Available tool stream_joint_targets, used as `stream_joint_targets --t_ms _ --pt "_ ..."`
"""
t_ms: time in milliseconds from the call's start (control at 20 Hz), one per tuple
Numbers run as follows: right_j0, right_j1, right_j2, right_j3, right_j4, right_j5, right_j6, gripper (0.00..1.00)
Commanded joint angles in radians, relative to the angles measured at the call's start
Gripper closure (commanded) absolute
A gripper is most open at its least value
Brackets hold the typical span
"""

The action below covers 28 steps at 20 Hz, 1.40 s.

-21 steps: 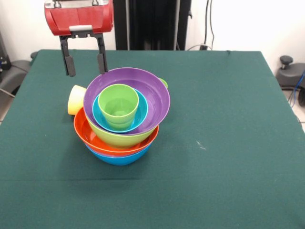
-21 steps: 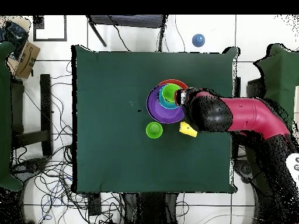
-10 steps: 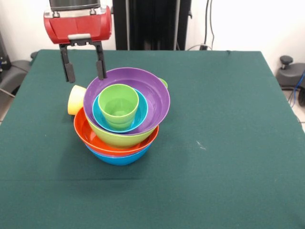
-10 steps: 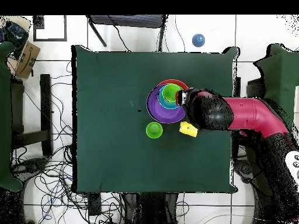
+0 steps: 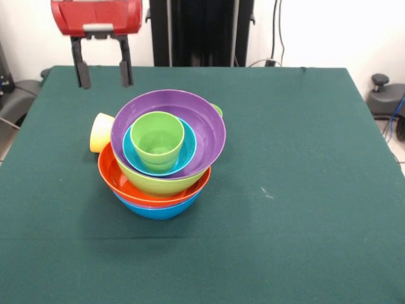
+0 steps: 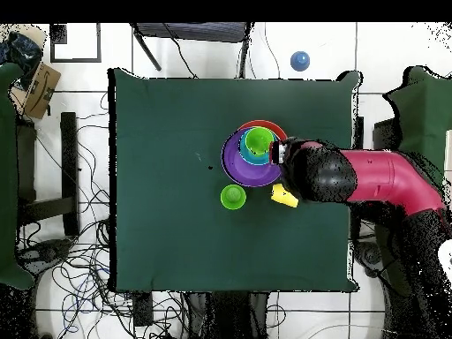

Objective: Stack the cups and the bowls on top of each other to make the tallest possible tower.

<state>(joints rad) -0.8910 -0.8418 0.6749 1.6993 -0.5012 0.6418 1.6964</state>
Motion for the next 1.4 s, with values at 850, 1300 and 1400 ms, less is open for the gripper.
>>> stream_joint_targets --t_ms 850,1300,1400 --pt "0.219 -0.16 -0.255 0.239 0.063 -0.009 0.257 0.0" --pt "0.31 -0.168 -0.33 0.268 0.081 -0.059 0.35 0.0" --pt "0.345 -0.165 -0.354 0.278 0.077 -0.084 0.399 0.0"
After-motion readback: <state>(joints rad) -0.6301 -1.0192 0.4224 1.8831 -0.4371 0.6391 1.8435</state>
